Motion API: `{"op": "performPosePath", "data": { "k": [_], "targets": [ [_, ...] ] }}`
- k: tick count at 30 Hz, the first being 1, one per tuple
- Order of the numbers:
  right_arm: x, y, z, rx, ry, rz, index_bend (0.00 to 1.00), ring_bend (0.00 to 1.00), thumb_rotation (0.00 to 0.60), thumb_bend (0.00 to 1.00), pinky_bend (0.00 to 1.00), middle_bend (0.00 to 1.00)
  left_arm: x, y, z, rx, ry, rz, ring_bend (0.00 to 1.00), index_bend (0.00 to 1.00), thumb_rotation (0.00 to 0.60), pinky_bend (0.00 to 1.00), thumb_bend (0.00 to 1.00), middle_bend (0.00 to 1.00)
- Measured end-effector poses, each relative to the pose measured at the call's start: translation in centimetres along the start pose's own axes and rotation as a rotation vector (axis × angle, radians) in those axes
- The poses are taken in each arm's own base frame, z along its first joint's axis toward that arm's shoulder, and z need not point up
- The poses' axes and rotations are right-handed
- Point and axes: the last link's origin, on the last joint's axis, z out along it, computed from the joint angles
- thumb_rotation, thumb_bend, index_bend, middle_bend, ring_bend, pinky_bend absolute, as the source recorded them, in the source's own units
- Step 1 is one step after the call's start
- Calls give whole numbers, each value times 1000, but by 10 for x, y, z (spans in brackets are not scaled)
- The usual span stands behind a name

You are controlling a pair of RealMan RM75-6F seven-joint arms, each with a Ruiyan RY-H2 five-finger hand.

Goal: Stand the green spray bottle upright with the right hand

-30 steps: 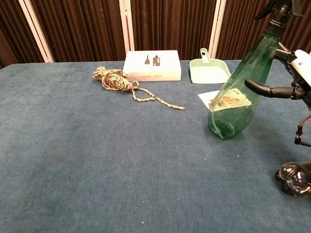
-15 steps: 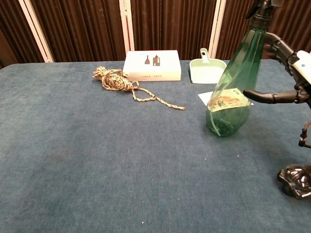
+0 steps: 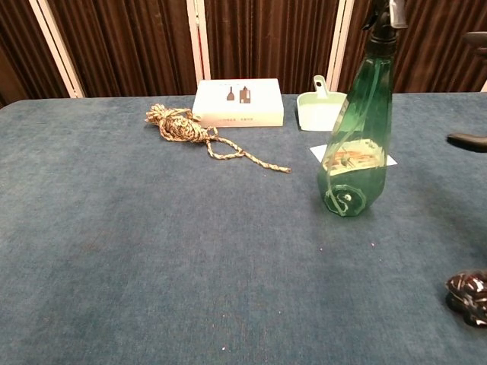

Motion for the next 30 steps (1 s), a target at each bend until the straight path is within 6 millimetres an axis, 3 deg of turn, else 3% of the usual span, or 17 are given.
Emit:
{"op": "performPosePath", "data": {
  "k": [11,19,24,30],
  "targets": [
    [72,62,-8,-175,-38,-287,0,0,600,0,0,0,0,2,-1,2,2,2,0,0,600,0,65,0],
    [108,88,-18,-312,-100,-544,0,0,600,50,0,0,1,5,-1,-1,6,5,0,0,600,0,66,0],
    [113,84,-30,-435,-128,-641,0,0,600,78,0,0,2,6,-2,-2,12,4,0,0,600,0,65,0],
    [106,55,-40,-513,-163,-642,0,0,600,80,0,0,1,8,-5,-13,13,8,0,0,600,0,65,0]
  ]
}}
